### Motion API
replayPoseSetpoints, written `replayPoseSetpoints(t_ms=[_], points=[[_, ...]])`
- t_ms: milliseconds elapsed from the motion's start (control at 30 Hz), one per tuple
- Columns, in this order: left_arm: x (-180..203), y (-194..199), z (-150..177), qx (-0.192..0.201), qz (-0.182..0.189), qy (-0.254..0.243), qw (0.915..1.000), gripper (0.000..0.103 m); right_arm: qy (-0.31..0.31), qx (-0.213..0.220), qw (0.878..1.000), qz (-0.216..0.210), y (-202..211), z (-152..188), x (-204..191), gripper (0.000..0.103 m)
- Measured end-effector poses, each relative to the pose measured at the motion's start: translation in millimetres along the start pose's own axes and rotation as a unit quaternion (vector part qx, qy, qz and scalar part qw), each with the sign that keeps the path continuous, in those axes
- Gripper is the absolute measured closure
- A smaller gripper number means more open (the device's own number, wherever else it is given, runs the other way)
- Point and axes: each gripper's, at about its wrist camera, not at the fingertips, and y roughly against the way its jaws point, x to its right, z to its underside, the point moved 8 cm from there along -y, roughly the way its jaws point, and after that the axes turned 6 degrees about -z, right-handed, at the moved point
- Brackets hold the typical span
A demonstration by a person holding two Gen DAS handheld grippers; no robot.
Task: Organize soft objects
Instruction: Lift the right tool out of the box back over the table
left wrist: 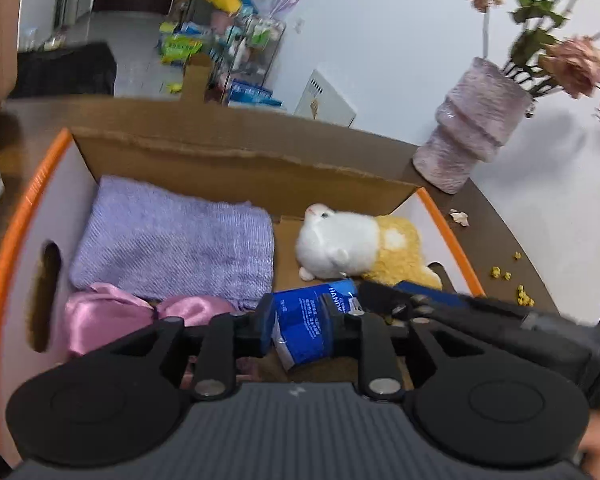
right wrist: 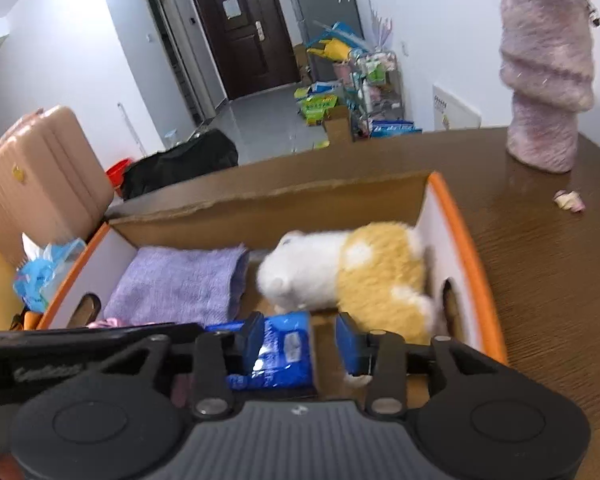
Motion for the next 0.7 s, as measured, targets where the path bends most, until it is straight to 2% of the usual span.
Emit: replayPoseSetpoints(t_ms=[67,167,300,367,467,533,600,667,700], points=[[1.0,20.6,-3.7,0.019,-0.005,-0.014,0.9997,0.073,0.003,0.011,1.000,0.005,19.5,-7.5,2.6,0.059],[-0.2,65.7,-7.1,0.053,-0.018,-0.046,0.9974,0.056,0.033,0.029,0.999,0.008,61.9,-10.0,0.9,0.046],[-6.6,135.6,-7.8,0.119,-0.064,-0.101,0.9857,0.030,0.084,0.046,0.995,0.032,128.3,-1.5,0.8,0.042],[-9.1,166.5,-4.2,0.148,-0.082,-0.114,0.9789,0.028,0.098,0.063,0.992,0.039,161.8,1.8,-1.7,0.033],[-5.8,204.2,4.6,0.180,-0.099,-0.118,0.9714,0.018,0.125,0.085,0.987,0.053,199.1,7.2,-12.4,0.030],[-2.5,225.2,13.9,0.199,-0.104,-0.122,0.9667,0.016,0.146,0.095,0.983,0.057,215.6,13.2,-25.2,0.028],[0.2,241.6,27.9,0.217,-0.109,-0.126,0.9618,0.008,0.162,0.110,0.979,0.051,232.8,21.9,-38.8,0.026],[-2.2,259.1,54.0,0.240,-0.096,-0.108,0.9601,0.002,0.172,0.128,0.976,0.042,252.1,36.4,-50.6,0.023],[-5.5,266.5,69.0,0.240,-0.086,-0.094,0.9622,0.002,0.174,0.142,0.974,0.035,262.9,47.7,-55.7,0.022]])
